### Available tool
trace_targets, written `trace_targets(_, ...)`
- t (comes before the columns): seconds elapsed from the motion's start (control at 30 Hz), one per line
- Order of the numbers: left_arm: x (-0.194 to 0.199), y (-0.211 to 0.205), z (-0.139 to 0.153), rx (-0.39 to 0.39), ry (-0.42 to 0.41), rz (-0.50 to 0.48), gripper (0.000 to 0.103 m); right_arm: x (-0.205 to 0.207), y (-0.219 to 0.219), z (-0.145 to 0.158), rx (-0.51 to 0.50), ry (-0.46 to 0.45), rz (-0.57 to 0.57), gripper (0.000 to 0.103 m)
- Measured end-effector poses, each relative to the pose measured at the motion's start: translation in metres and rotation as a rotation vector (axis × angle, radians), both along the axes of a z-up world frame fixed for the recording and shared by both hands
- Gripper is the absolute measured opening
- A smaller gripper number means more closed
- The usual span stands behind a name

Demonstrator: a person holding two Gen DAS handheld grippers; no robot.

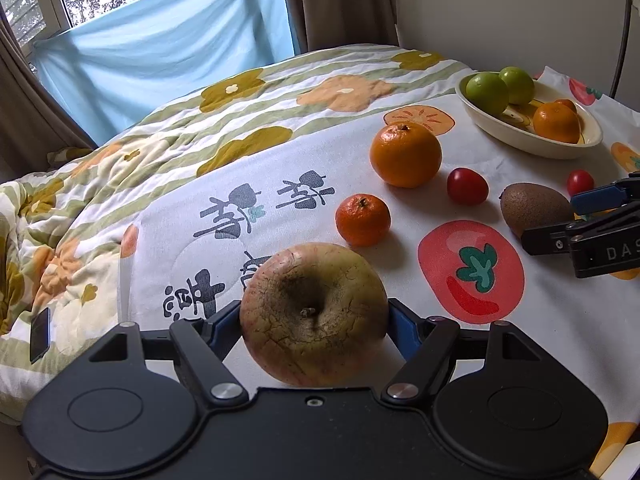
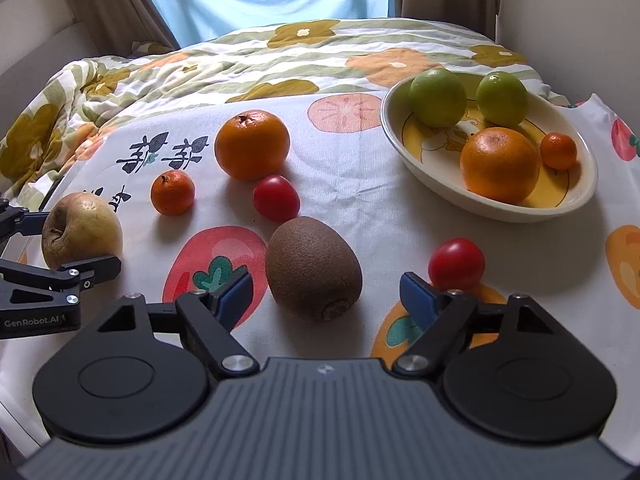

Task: Organize fruits
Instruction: 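Grasp the wrinkled apple with the left tool while the right tool grasps the kiwi, then carry the apple and kiwi over the cream bowl and lower them in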

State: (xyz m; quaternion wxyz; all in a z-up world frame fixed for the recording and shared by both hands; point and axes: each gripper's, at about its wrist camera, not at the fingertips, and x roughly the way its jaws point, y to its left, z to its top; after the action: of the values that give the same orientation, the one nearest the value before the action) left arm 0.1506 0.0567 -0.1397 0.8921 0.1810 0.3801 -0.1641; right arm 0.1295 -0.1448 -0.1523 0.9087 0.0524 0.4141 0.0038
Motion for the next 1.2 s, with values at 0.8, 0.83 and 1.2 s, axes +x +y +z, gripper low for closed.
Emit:
trace_targets(0.8, -0.021, 0.008, 0.021, -0.092, 0.02, 0.096, 0.079, -0.001, 0.004, 0.003, 0.003, -0.031, 0.059, 0.063)
trace_targets(0.83, -0.022, 0.007, 0.024, -0.1, 0.017, 0.101, 0.079, -0.003, 0.003, 0.005, 0.005, -0.034, 0.059, 0.063)
trace_targets(1.2, -0.031, -0.018, 0.066, -0.158, -0.008, 0.101, 0.079, -0.025, -0.03, 0.049, 0.012, -0.072, 0.019, 0.063)
